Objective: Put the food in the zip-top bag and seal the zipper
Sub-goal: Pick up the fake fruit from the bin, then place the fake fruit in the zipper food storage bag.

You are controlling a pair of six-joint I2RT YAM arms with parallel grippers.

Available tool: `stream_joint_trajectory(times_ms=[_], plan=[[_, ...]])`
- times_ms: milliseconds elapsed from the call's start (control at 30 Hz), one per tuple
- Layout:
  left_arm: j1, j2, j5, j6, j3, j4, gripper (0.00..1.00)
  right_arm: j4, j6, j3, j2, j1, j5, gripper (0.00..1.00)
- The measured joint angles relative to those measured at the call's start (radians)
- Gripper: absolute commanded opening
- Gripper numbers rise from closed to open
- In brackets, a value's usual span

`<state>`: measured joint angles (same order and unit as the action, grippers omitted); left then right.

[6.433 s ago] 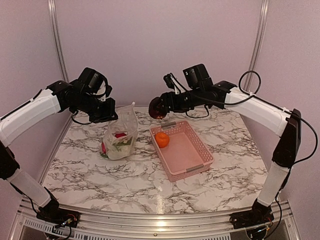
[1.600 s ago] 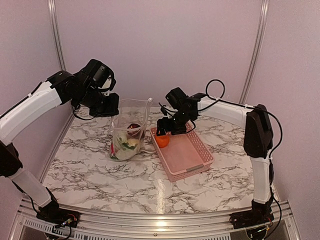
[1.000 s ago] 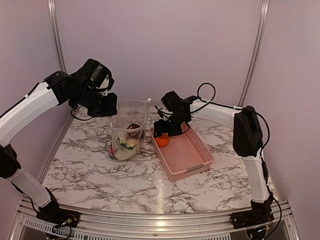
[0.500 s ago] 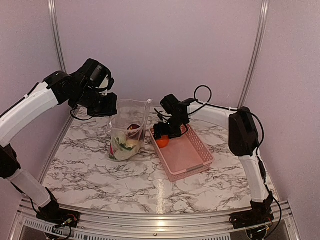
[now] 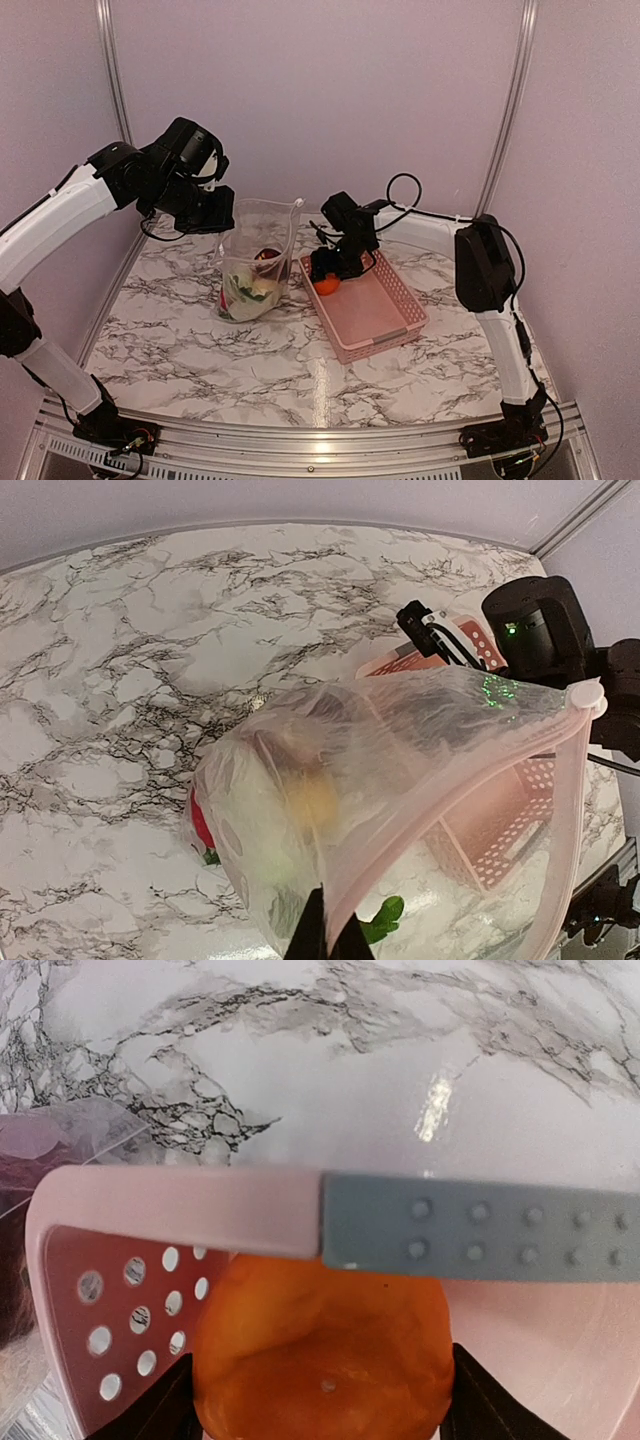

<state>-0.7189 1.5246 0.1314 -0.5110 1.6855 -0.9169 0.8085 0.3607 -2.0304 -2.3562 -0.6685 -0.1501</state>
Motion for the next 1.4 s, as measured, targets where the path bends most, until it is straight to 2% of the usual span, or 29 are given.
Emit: stream_joint_trajectory(times_ms=[300, 533, 767, 1200, 1400], plan=[[0.000, 0.003, -0.001, 0.003, 0.000, 0.002, 0.00, -0.007, 0.001, 0.107, 0.117, 0.002, 0.006, 0.65], [0.002, 0.020, -0.008, 0.004, 0.000, 0.027, 0.00, -0.106, 0.006, 0.283, 0.388, 0.002, -0.026, 0.63], [0.005, 0.022, -0.012, 0.008, 0.000, 0.032, 0.00, -0.207, 0.010, 0.319, 0.556, -0.007, -0.061, 0.63], [0.010, 0.031, -0.027, 0.005, 0.000, 0.043, 0.00, -0.380, -0.091, 0.312, 0.629, -0.163, -0.116, 0.62], [0.013, 0.031, -0.037, 0.002, 0.000, 0.052, 0.00, -0.436, -0.111, 0.272, 0.632, -0.179, -0.164, 0.62]])
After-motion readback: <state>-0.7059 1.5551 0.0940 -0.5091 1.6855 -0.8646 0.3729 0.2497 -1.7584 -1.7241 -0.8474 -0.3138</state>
